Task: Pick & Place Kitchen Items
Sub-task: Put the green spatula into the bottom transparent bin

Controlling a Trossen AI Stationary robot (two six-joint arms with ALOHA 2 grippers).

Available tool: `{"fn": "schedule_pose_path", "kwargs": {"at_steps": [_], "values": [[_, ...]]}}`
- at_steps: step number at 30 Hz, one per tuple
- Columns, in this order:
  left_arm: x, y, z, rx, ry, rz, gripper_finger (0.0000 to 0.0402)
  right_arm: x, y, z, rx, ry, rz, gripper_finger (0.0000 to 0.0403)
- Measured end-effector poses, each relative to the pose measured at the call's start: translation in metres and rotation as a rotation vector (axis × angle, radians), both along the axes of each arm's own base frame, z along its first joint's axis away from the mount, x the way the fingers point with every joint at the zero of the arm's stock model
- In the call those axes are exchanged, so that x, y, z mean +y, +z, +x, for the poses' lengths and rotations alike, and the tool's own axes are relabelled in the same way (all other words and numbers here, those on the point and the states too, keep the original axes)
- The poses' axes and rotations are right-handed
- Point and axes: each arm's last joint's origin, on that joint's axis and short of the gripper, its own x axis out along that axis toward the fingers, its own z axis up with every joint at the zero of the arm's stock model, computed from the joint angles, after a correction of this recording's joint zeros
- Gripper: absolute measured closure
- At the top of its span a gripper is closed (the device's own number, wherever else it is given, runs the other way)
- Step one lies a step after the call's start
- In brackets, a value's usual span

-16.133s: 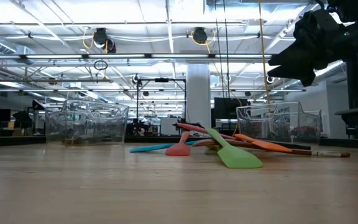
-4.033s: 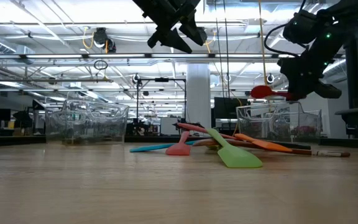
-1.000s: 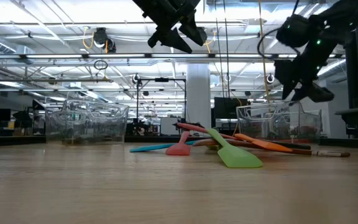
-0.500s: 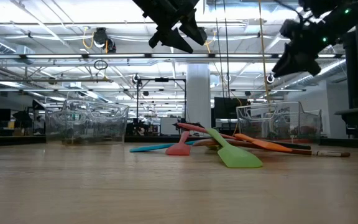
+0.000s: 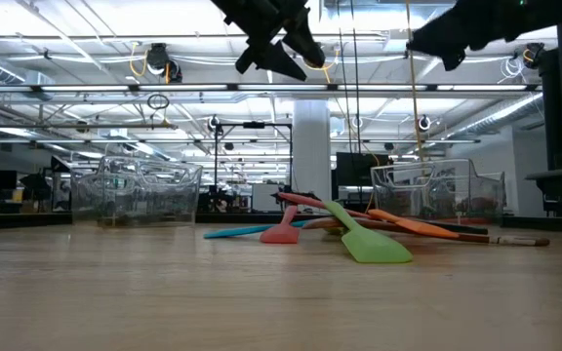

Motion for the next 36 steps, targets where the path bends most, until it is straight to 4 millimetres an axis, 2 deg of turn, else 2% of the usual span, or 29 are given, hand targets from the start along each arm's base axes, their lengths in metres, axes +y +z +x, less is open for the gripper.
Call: {"fn": "schedule_pose_path", "kwargs": {"at_steps": [6,11,23,36], "values": [[-0.005,0.0,0.001,0.013,-0.051,0.023,0.0192,0.009,0.008,0.0,-0.081,0.285,0.217,0.0268],[-0.006,0.0,0.001,0.023,-0.082,0.045,0.0193,0.012,0.011,0.0,-0.082,0.413,0.323,0.0268],[-0.008,-0.003,0.002,0.088,-0.238,0.155,0.0255,0.012,0.01,0.0,-0.077,0.408,0.351,0.0268],[-0.009,-0.012,-0.005,0.257,-0.352,0.266,0.0259,0.012,0.01,0.0,-0.077,0.404,0.351,0.0268]]}}
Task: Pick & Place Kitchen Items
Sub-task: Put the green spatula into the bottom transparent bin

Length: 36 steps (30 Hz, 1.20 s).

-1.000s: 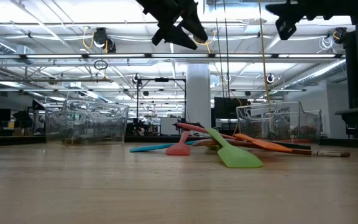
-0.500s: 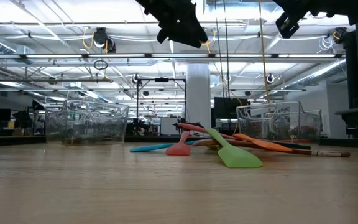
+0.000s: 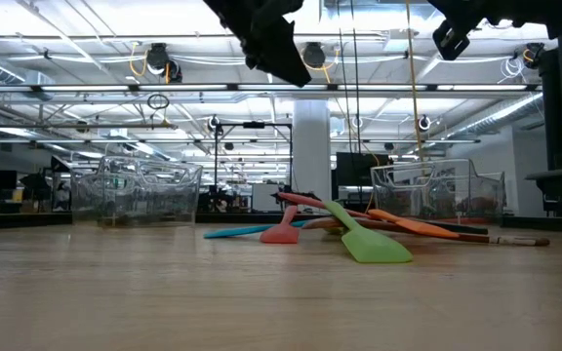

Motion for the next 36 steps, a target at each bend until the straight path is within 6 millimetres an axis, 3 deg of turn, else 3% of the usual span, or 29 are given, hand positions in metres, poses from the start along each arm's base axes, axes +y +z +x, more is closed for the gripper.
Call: {"fn": "schedule_pose_path", "kwargs": {"at_steps": [4,12,17,22,27,32,36], "values": [[-0.002,-0.009,0.005,0.03,-0.033,-0.024,0.0259,-0.001,0.0,0.0,0.002,-0.043,0.002,0.0268],[-0.008,-0.049,0.023,0.135,-0.084,-0.072,0.0259,-0.002,0.0,0.001,0.004,-0.055,0.002,0.0268],[-0.01,-0.047,0.028,0.119,-0.098,-0.058,0.0259,-0.002,-0.001,0.001,0.01,-0.055,0.004,0.0268],[-0.023,-0.044,0.031,0.133,-0.245,0.116,0.0259,-0.002,-0.001,0.001,0.012,-0.054,0.005,0.0268],[-0.044,-0.052,0.034,0.205,-0.534,0.391,0.0259,-0.002,-0.001,0.001,0.012,-0.052,0.005,0.0268],[-0.064,-0.073,0.042,0.276,-0.759,0.591,0.0259,-0.001,-0.001,0.001,0.017,-0.049,0.007,0.0268],[-0.071,-0.1,0.053,0.33,-0.845,0.675,0.0259,-0.002,-0.002,0.001,0.026,-0.046,0.017,0.0268]]}}
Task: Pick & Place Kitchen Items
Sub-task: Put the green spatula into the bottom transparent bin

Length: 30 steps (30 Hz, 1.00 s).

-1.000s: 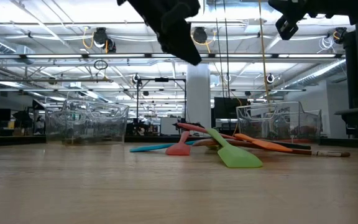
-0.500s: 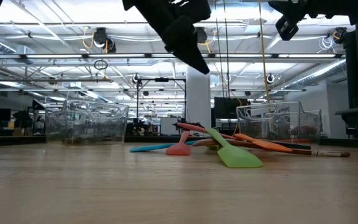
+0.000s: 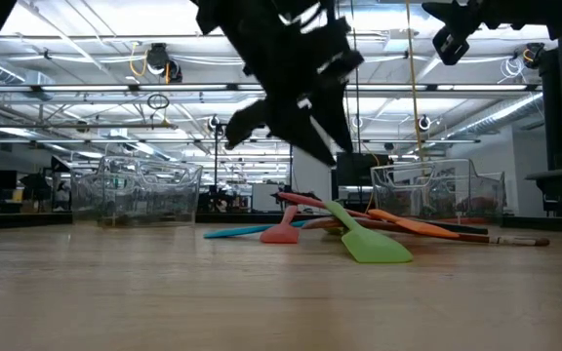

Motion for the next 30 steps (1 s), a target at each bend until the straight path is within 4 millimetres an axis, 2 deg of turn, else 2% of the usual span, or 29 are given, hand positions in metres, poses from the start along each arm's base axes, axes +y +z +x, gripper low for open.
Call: {"fn": "schedule_pose_path", "kwargs": {"at_steps": [6,13,23,30], "values": [[0.0,-0.019,0.003,0.058,-0.014,0.013,0.0259,0.0,0.0,0.0,0.009,0.0,0.027,0.0268],[0.006,-0.019,0.004,0.064,-0.052,-0.035,0.0259,0.0,0.0,0.0,0.008,0.001,0.026,0.0268],[0.026,-0.021,0.001,0.111,-0.118,0.012,0.0259,0.0,0.0,0.0,0.008,0.0,0.026,0.0268],[0.032,-0.021,0.001,0.116,-0.163,0.047,0.0259,0.0,0.0,0.0,0.008,-0.001,0.026,0.0268]]}}
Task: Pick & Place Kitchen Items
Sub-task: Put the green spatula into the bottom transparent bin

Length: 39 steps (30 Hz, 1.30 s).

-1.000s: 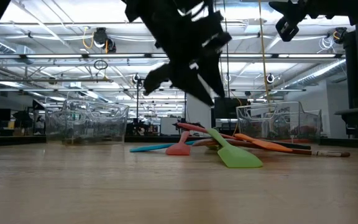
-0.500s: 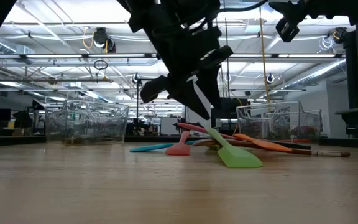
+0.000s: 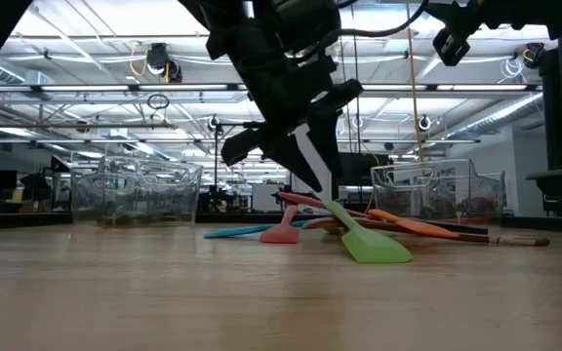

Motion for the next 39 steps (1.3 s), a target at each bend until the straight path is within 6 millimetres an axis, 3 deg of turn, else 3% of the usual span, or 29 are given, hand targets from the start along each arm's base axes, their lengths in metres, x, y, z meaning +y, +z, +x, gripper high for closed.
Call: {"fn": "schedule_pose_path", "kwargs": {"at_steps": [12,39], "values": [[0.001,-0.011,0.005,0.008,-0.092,0.093,0.0259,0.0,0.0,0.0,-0.001,0.0,0.001,0.0268],[0.001,-0.021,0.007,0.034,-0.164,0.119,0.0259,0.0,0.0,0.0,0.005,-0.006,0.018,0.0268]]}}
